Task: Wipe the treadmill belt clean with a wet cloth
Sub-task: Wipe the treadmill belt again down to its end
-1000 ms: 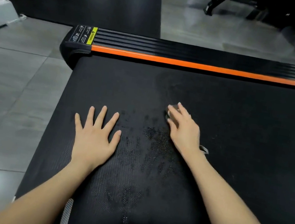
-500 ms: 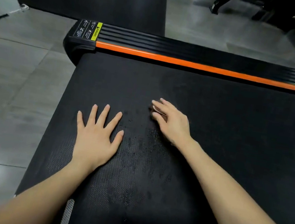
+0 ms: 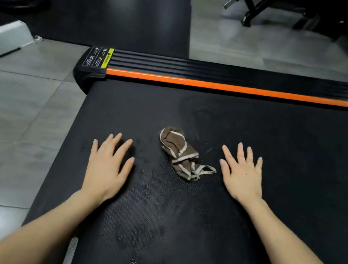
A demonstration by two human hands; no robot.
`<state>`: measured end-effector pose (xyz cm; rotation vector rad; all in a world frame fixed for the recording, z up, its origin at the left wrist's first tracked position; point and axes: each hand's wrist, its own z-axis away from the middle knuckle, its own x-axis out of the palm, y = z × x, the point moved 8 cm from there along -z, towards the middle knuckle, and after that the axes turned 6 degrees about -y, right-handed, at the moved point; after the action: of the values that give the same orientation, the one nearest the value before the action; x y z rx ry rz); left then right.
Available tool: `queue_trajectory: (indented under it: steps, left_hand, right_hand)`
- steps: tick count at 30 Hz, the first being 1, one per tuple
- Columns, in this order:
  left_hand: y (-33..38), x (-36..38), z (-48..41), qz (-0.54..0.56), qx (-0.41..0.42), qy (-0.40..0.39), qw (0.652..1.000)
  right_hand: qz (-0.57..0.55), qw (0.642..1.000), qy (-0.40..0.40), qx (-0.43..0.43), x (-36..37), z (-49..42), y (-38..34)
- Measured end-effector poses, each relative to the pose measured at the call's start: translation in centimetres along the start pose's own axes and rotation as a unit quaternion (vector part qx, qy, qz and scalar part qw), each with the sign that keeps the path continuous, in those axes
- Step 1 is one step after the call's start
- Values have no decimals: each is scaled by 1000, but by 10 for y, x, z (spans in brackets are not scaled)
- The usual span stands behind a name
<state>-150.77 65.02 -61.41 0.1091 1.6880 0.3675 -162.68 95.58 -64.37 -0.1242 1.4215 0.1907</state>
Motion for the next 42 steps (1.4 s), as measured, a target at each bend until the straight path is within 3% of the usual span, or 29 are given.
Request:
queue_trajectory:
  steps: [3,5,7,8,14,18,20,22,25,28,30,33,35,38,42]
  left_hand:
    - [71,-26,-14,31,118,94,988]
    - [119,-8,-32,-39,166,13,985]
    - [135,32,-48,-133,153,-109,973]
    - [135,48,-54,-141,144,-134,970]
    - [120,63,-117,-44,138,-38,989]
    - [105,65,-181,-31,92,-53,994]
    - [108,63,-170,6,142,-44,989]
    - [111,54,-129,39,245,-32,968]
    - [110,44,-53,56,357,-70,930]
    - [110,41,-40,53,418,-106,901]
    - [107,52,-78,0,393,-90,915]
    - [97,59,-163,-12,229,-63,971]
    - [91,62,-184,-3,166,-76,983]
    - [94,50,-151,5,266,-63,962]
    - [87,30,-30,65,363,-86,926]
  right_hand:
    - [9,1000,5,1,0,-1,2]
    - [0,1000,6,-6,0,2,0]
    - [-10,1000,12,-9,-2,3,0]
    - [-15,1000,16,-10,-2,3,1]
    - [-27,999,30,-17,-1,1,3]
    - [-20,998,52,-11,-2,0,2]
    - [-14,998,52,-11,-2,0,1]
    - [-11,999,49,-13,-1,0,1]
    - [-3,999,50,-14,0,-1,1]
    - [2,999,48,-13,1,-2,1]
    - [6,999,47,-14,1,-2,1]
    - [3,999,52,-13,0,-1,1]
    - [-4,998,58,-12,-2,-2,1]
    - [-6,998,56,-16,-3,-2,1]
    - [0,999,47,-17,-1,0,0]
